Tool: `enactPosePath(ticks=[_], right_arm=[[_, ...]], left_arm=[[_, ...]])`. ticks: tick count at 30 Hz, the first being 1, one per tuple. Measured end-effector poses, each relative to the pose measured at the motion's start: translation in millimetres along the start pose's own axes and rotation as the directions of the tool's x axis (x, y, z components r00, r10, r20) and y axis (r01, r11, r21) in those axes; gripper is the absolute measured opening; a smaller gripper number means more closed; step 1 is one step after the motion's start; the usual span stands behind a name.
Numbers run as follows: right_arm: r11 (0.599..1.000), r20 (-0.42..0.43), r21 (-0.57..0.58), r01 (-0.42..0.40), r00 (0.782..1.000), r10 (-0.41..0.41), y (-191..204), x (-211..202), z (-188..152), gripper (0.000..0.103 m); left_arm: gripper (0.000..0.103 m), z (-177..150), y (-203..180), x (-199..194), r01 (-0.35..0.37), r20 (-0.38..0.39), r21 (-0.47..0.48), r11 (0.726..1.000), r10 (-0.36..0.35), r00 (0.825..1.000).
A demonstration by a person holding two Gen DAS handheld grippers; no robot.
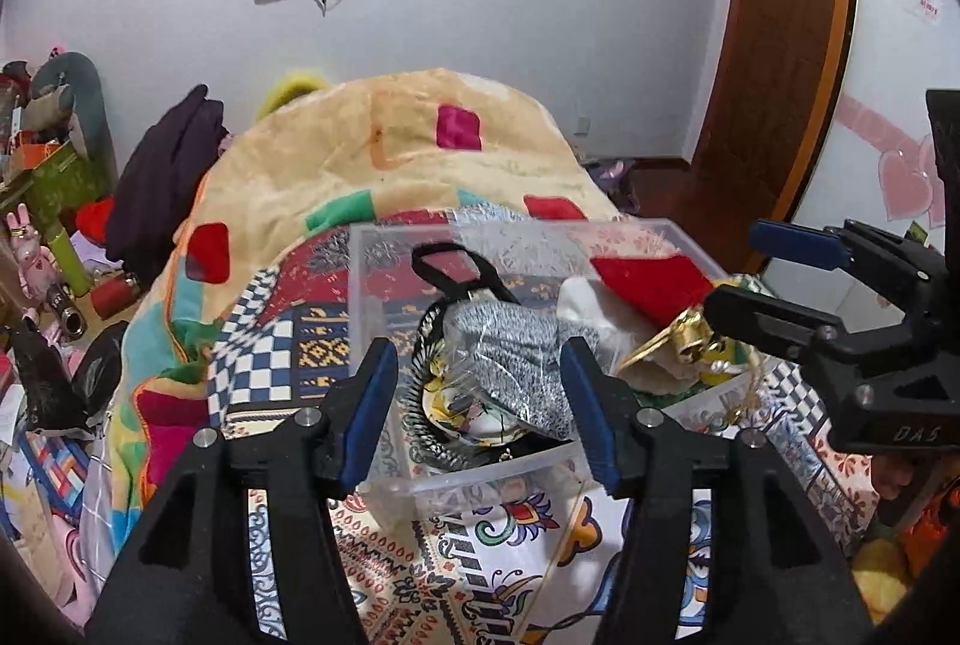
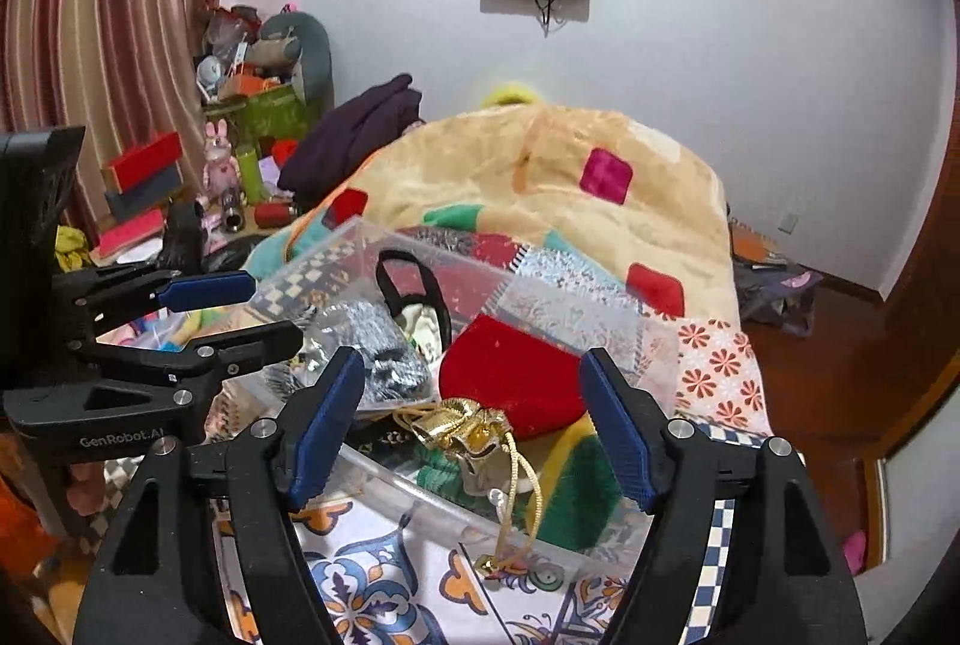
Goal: Organize soft objects
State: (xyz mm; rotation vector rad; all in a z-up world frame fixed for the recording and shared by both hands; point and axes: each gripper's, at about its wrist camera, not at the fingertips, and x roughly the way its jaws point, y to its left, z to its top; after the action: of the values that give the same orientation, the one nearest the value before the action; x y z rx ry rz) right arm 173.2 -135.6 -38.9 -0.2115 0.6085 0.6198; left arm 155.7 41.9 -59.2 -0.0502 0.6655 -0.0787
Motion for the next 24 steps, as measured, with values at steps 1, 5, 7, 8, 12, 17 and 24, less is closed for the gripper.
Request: enactPosePath(ticks=[1,5,7,8,12,17,24], right_arm=[[1.000,0.013,0.003,-0.001,1.000,0.001,0,-6,2,0.071],[1.000,0.069,0.011,-0.005,0.998,0.004,1,-29,7,0.071],[1.000,0.101,0.019,-0.007,0.995,0.005,2,-42,8,0.071],[1.000,0.119,0.024,-0.008,0.993,0.005,2,-50,9,0.071],[0.999,0.178,0.043,-0.014,0.984,0.007,4,-78,10,0.071],[0.998,0.240,0.057,-0.019,0.971,0.005,8,-108,8,0.076],[0.997,0.286,0.071,-0.014,0.958,-0.007,13,-124,1,0.086]], left_arm=[[0.056,2,-1,-7,-0.002,0.018,-0.004,1.000,0.002,1.000],[0.056,9,-6,-36,0.002,0.096,-0.010,1.000,-0.001,0.995],[0.059,12,-11,-55,0.000,0.144,-0.008,1.000,0.001,0.990],[0.060,13,-13,-63,0.000,0.166,-0.009,1.000,0.002,0.986],[0.063,15,-22,-93,0.010,0.237,-0.011,1.000,-0.008,0.972],[0.072,13,-32,-124,0.027,0.308,-0.012,1.000,-0.022,0.951],[0.093,4,-46,-146,0.012,0.364,-0.001,1.000,-0.010,0.931]])
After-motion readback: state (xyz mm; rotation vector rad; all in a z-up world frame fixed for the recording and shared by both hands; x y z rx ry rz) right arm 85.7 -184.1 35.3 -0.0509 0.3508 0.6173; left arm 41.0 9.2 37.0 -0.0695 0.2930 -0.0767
